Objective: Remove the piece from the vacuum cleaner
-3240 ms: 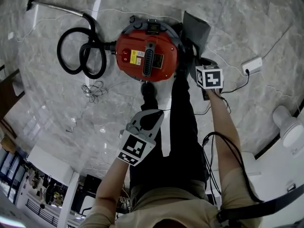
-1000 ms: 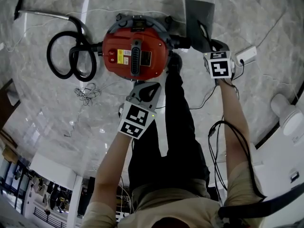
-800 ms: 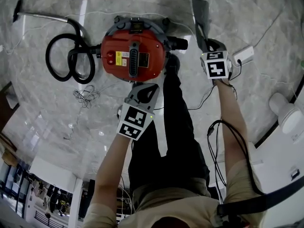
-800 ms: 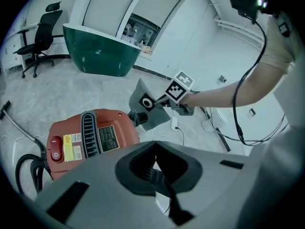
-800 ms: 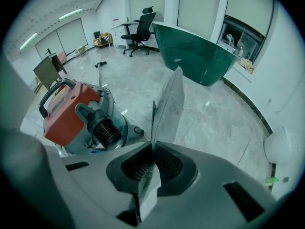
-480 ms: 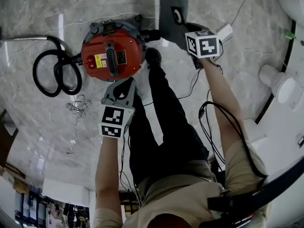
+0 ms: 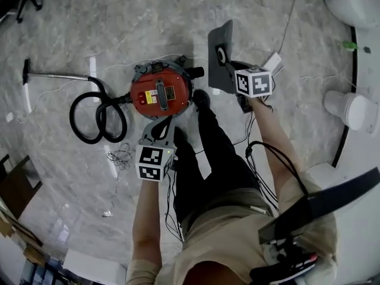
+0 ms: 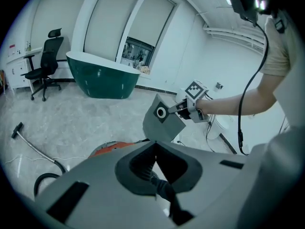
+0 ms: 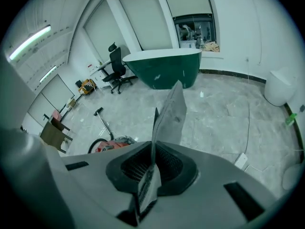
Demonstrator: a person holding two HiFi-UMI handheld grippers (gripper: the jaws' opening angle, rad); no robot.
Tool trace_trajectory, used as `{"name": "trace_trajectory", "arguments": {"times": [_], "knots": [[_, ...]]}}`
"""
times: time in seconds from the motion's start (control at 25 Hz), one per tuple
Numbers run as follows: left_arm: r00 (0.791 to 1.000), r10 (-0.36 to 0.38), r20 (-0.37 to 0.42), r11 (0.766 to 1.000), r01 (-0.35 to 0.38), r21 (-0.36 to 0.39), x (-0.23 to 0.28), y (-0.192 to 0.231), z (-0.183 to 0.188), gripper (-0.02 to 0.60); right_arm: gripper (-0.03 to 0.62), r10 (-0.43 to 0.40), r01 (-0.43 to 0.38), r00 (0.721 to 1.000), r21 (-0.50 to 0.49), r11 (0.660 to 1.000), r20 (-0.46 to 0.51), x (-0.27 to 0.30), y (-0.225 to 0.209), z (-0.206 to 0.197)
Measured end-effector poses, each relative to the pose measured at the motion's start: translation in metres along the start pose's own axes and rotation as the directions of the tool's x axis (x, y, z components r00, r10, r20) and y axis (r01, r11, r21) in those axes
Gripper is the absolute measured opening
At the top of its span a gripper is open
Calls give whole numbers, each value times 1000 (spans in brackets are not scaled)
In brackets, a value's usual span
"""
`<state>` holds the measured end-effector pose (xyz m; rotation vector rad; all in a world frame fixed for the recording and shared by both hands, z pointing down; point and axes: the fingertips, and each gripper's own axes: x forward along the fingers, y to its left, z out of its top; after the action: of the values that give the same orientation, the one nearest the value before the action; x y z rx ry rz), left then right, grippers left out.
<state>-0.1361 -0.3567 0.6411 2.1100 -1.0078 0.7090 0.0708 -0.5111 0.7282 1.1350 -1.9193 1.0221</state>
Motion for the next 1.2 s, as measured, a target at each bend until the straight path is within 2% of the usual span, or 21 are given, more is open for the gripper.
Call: {"name": "trace_trajectory", "arguments": {"times": [0.12,0.28,0.44,0.68,0.88,1.04,1.2], "knots": [[1000,2,27,1000,-3,23,-30,-5,9,3,26,5,-7,999,38,999,46,-31,16,12],[998,20,64,1000,-21,23,-69,-11,12,3,26,86,-110,988,191,976,131,-63,53,22],[997,25,70,999,-26,19,-104,-25,23,3,26,105,-147,980,254,956,172,-101,77,26],[988,29,149,1000,-28,-3,-151,-38,54,3,26,128,-171,970,205,964,207,-153,106,47],[978,11,207,1000,-11,2,-178,-60,66,3,27,159,-201,955,150,968,251,-203,133,57],[960,-37,279,999,41,-5,-209,-77,77,3,26,198,-224,940,65,972,278,-240,164,53],[942,-22,334,1000,17,16,-244,-77,76,3,26,233,-255,924,35,966,302,-262,193,42]]}}
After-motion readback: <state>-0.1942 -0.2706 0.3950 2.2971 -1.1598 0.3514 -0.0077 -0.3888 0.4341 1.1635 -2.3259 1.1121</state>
